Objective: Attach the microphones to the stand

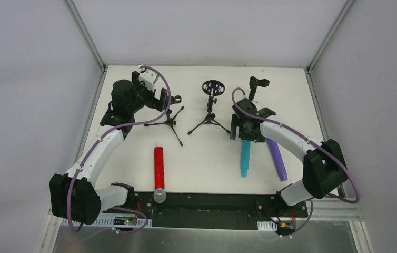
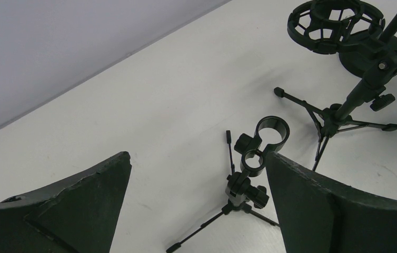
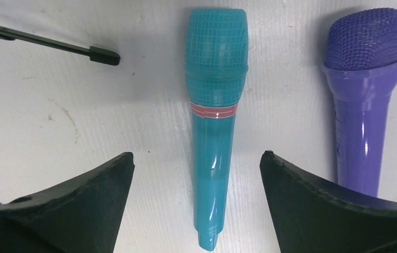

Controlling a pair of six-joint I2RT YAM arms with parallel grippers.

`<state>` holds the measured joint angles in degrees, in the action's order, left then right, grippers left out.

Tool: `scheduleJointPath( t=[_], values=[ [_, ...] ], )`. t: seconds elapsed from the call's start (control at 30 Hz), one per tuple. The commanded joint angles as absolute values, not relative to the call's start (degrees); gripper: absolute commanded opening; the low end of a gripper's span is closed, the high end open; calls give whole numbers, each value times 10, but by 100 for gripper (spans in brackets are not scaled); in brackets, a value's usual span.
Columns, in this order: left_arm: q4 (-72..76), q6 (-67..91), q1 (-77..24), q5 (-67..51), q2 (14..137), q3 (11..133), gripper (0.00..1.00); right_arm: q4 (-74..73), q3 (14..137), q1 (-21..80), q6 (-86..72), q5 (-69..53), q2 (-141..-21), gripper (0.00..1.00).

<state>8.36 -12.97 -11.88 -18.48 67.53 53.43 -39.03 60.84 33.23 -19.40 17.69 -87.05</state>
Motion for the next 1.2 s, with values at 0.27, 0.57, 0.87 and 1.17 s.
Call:
scheduleJointPath(
  t=[0.27,0.57,0.87,1.17],
  values=[
    [106,-134,-114,-159,674,537,99,-370,666,336,-181,110,-759,99],
    [99,-133,-114,-158,683,543,99,-387,770,379,-181,123,-769,99],
    [95,-122,-114,-160,697,553,99,-394,893,406,-184,145,-849,99],
    [91,-121,-114,-171,703,558,99,-430,1007,411,-179,183,-958,99]
  ],
)
